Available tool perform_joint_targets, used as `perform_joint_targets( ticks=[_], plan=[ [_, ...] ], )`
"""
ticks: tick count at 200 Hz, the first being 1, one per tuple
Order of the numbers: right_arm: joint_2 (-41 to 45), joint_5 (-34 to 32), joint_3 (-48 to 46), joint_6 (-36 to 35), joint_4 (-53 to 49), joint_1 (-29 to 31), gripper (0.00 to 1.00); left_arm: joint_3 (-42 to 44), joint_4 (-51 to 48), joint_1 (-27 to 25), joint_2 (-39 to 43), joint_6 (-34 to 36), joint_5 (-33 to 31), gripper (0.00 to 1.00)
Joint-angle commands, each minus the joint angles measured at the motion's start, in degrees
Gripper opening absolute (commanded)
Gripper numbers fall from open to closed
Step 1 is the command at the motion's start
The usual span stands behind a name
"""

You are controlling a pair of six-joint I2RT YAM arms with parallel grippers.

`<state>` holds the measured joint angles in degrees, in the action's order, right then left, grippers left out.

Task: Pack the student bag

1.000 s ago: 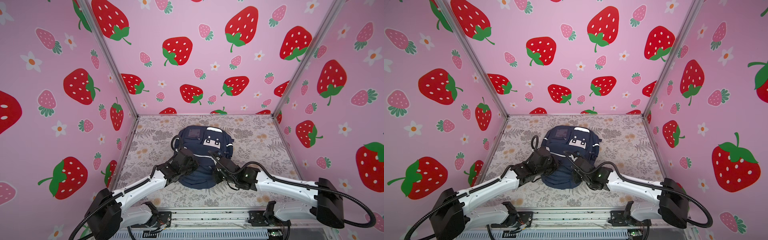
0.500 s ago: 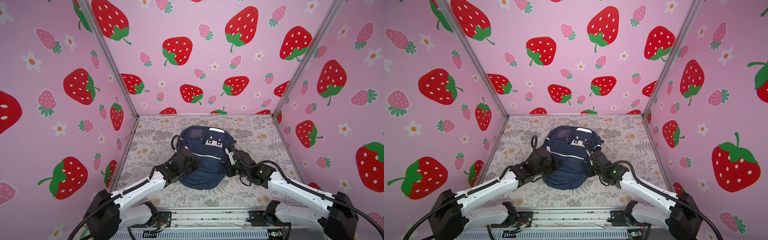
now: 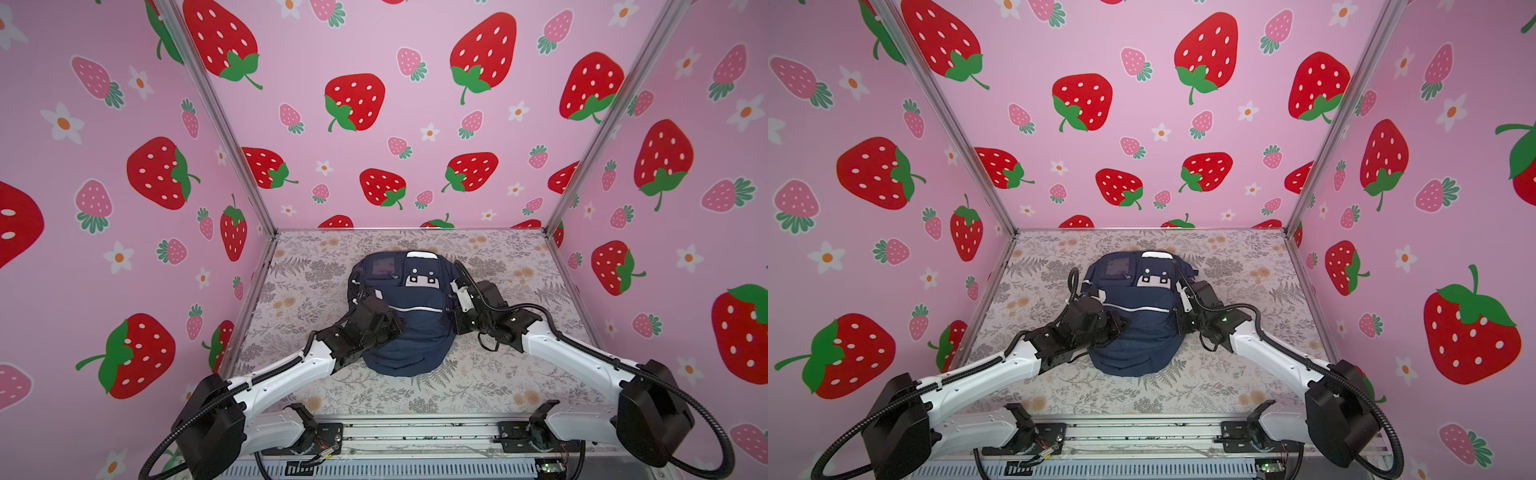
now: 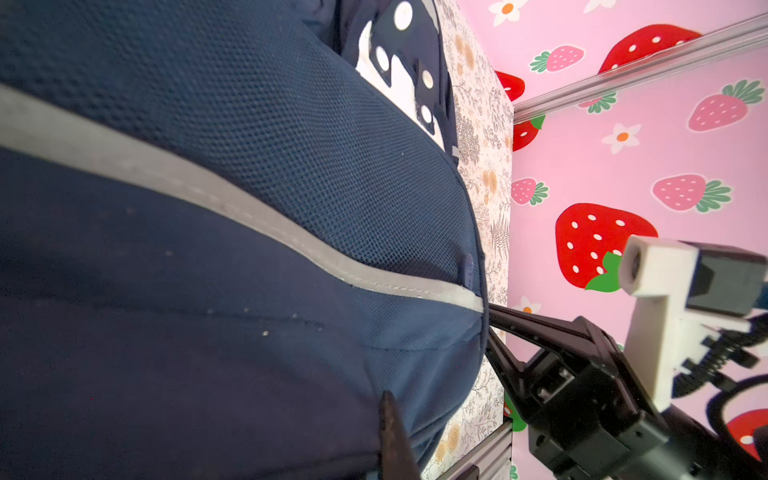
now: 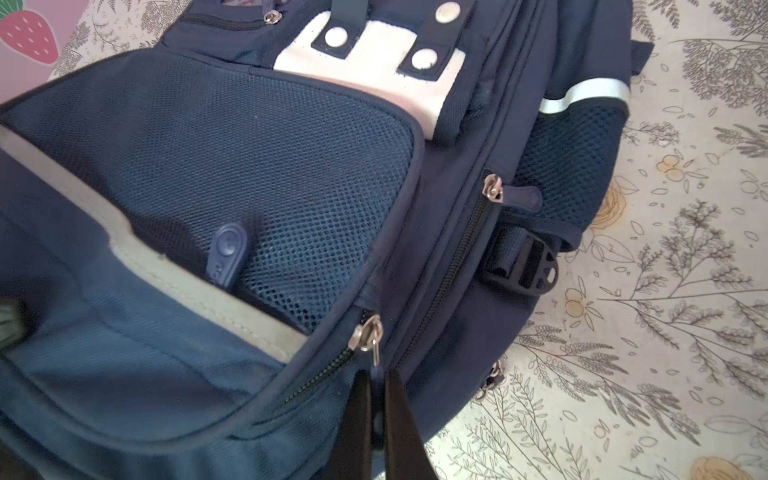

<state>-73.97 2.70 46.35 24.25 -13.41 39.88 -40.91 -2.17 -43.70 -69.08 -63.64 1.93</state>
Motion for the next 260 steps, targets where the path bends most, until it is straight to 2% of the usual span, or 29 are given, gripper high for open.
perform_joint_targets(
  ticks=[1,24,32,47,54,57,65,71,78,85,99,119,133,152,156,164,171,181,189,198,210,227,238,250,260],
  plan=[
    [-1.04,-10.94,1.76,-0.08,0.35,-3.9,0.0,-0.84,-4.07,-1.48,-0.7,2.44,0.52,0.0],
    [-0.23,-8.19,1.58,0.81,0.39,-3.87,0.0,-1.73,-3.83,-2.79,-1.85,2.15,-0.5,0.0],
    [0.85,-6.58,1.34,1.46,0.65,-3.85,0.08,-1.63,-3.59,-2.87,-1.94,1.9,-0.7,0.0],
    [3.76,-5.01,0.31,3.25,1.46,-3.75,0.34,-1.82,-3.4,-2.92,-2.07,2.38,-0.7,0.0],
    [5.15,-5.11,0.07,3.96,1.44,-3.75,0.4,-2.53,-4.11,-2.97,-2.24,3.03,-0.54,0.0],
    [5.75,-5.22,0.06,4.18,1.26,-3.75,0.41,-2.8,-4.58,-2.97,-2.28,3.18,-0.53,0.04],
    [7.38,-5.4,0.19,4.64,0.73,-3.75,0.42,-3.72,-5.77,-3.01,-2.38,3.83,-0.68,0.22],
    [8.46,-5.43,0.31,4.96,0.23,-3.75,0.44,-4.3,-6.6,-3.03,-2.31,4.39,-0.7,0.31],
    [9.69,-5.47,0.65,5.25,-0.37,-3.75,0.46,-4.84,-6.97,-3.18,-2.08,4.92,-0.6,0.38],
    [10.93,-5.71,0.99,5.56,-0.96,-3.75,0.55,-5.32,-6.84,-3.3,-1.75,5.49,-0.29,0.44],
    [13.28,-7.61,1.37,6.09,-2.39,-3.77,0.64,-6.13,-5.97,-3.72,-0.62,7.05,0.33,0.61],
    [16.38,-15.75,1.51,6.42,-3.7,-3.75,0.69,-9.34,-7.55,-5.27,2.16,11.87,-0.69,0.82],
    [18.42,-25.78,1.17,8.03,-4.59,-3.75,0.71,-12.46,-11.37,-5.61,4.4,16.51,-2.77,0.89],
    [21.32,-33.58,-2.3,5.84,0.22,-3.83,0.72,-17.68,-19.39,-5.35,7.07,25.39,-11.02,0.93],
    [23.13,-35.39,-3.41,5.37,1.85,-3.84,0.73,-18.72,-21.03,-5.2,7.53,27.45,-13.68,0.94],
    [24.51,-38.58,-5.84,4.15,5.03,-3.84,0.8,-20.02,-23.38,-4.85,8.54,32.15,-19.96,0.95],
    [25.31,-41.59,-8.15,3.27,7.99,-3.84,0.81,-20.3,-24.52,-4.45,9.51,35.38,-26.63,0.98],
    [26.43,-45.45,-13.21,0.47,13.46,-3.84,0.78,-18.49,-23.06,-3.83,11.06,40.53,-36.99,0.99],
    [27.15,-49.07,-17.83,-3.17,20.86,-3.84,0.81,-14.38,-16.82,-2.97,12.49,49.07,-42.97,0.99],
    [27.1,-52.97,-20.99,-5.24,26.13,-4.12,0.87,-8.88,-8.43,-1.3,13.87,57.18,-47.34,0.99],
    [24.85,-57.75,-23.49,-7.61,31.77,-6.1,0.93,-3.09,-0.75,3.26,14.45,58.73,-51.74,0.99],
    [17.21,-58.51,-24.47,-7.49,36.91,-12.53,0.94,0.72,0.73,15.14,12.44,57.08,-46.03,0.99],
    [11.81,-58.47,-24.61,-6.92,40.2,-17.21,0.95,1.64,0.48,21.72,9.41,55.04,-45.66,0.99],
    [6.16,-58.53,-25.33,-6.85,44.8,-21.76,0.96,3.35,2.57,27.59,6.25,55.58,-42.51,0.99],
    [1.85,-56.49,-25.72,-6.59,48.06,-25.26,0.96,6.64,9.13,31.12,3.75,57.51,-39.58,0.99]
  ],
)
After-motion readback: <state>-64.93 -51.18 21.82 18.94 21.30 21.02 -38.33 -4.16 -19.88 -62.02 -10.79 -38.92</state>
